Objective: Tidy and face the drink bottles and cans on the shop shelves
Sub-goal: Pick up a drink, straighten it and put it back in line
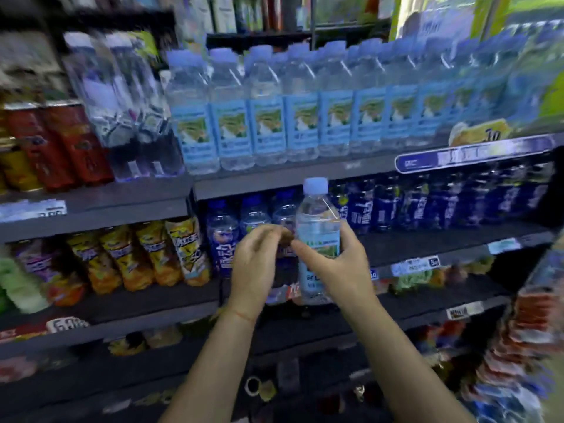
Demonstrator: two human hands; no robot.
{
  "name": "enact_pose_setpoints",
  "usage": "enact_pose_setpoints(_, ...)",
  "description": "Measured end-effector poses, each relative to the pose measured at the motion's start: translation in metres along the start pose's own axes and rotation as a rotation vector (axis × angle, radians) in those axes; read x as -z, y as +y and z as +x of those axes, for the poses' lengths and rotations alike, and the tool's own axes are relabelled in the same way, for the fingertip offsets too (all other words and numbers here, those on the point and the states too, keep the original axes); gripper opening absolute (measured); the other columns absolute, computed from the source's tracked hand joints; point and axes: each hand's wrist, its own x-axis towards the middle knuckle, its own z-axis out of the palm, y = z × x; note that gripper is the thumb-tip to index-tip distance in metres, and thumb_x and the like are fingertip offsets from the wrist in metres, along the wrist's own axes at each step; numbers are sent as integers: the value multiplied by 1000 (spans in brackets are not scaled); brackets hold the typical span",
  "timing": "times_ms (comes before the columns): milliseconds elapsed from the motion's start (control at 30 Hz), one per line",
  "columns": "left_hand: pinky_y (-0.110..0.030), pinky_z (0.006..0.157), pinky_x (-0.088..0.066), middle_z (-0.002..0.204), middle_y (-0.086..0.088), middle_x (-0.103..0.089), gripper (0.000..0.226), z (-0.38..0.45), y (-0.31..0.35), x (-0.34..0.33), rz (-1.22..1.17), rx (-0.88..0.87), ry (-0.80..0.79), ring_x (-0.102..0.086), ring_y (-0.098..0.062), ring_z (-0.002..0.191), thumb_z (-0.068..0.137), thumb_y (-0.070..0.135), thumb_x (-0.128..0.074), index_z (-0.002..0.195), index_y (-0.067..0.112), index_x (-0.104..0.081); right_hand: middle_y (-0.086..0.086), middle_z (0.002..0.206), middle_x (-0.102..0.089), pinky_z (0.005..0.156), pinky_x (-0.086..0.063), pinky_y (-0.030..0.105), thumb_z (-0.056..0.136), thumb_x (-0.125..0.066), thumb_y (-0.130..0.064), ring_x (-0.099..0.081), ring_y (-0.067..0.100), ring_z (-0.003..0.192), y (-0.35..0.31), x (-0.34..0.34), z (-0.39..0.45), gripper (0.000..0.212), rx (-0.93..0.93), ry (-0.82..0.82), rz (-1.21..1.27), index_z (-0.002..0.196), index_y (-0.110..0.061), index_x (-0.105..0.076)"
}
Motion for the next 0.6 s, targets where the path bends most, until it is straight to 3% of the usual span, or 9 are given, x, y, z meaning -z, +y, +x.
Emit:
enact_pose_setpoints(100, -41, 79, -54, 84, 4, -71, 23, 15, 31, -34, 110, -164, 101, -67, -14, 86, 95, 16, -53, 82, 17, -72, 1, 112, -60, 81, -57, 36, 65, -80, -57, -65, 14, 98, -16, 41, 31, 54, 39, -15, -66, 112, -38, -60)
enact_pose_setpoints(133, -40, 79, -54, 86, 5, -70, 21, 21, 41, -44, 135, -200, 137, -66, -13, 87, 93, 22, -54, 81, 20, -71, 0, 114, -55, 83, -56, 35, 63, -80, -58, -63, 11, 99, -21, 52, 41, 56, 48, -17, -70, 112, -39, -60)
enact_pose_setpoints(267, -42, 83, -53, 90, -1, -69, 23, 37, 69, -85, 156, -316, 180, -65, -15, 89, 89, 33, -52, 84, 19, -70, -4, 107, -48, 69, -43, 3, 73, -83, -40, -52, -10, 90, -45, 91, 73, 44, 121, -1, -100, 111, -29, -64)
enact_pose_setpoints(433, -49, 83, -55, 94, -2, -67, 26, 57, 74, -141, 127, -409, 78, -65, -21, 91, 89, 43, -50, 91, 24, -68, -6, 101, -50, 77, -42, 10, 76, -81, -38, -53, -5, 93, -65, 134, 104, 29, 263, 37, -128, 96, -31, -62)
enact_pose_setpoints(533, -46, 79, -55, 92, 1, -64, 18, 70, 72, -176, 137, -477, 102, -63, -19, 88, 91, 36, -52, 90, 26, -67, 0, 114, -52, 84, -43, 12, 77, -80, -41, -52, 2, 105, -73, 166, 125, 37, 332, 65, -169, 106, -29, -60)
enact_pose_setpoints(600, -37, 78, -53, 92, 3, -61, 14, 76, 74, -201, 138, -523, 144, -59, -10, 87, 91, 29, -52, 88, 25, -66, -3, 112, -55, 79, -43, 8, 79, -81, -36, -54, -1, 100, -81, 190, 141, 42, 374, 83, -142, 112, -25, -58)
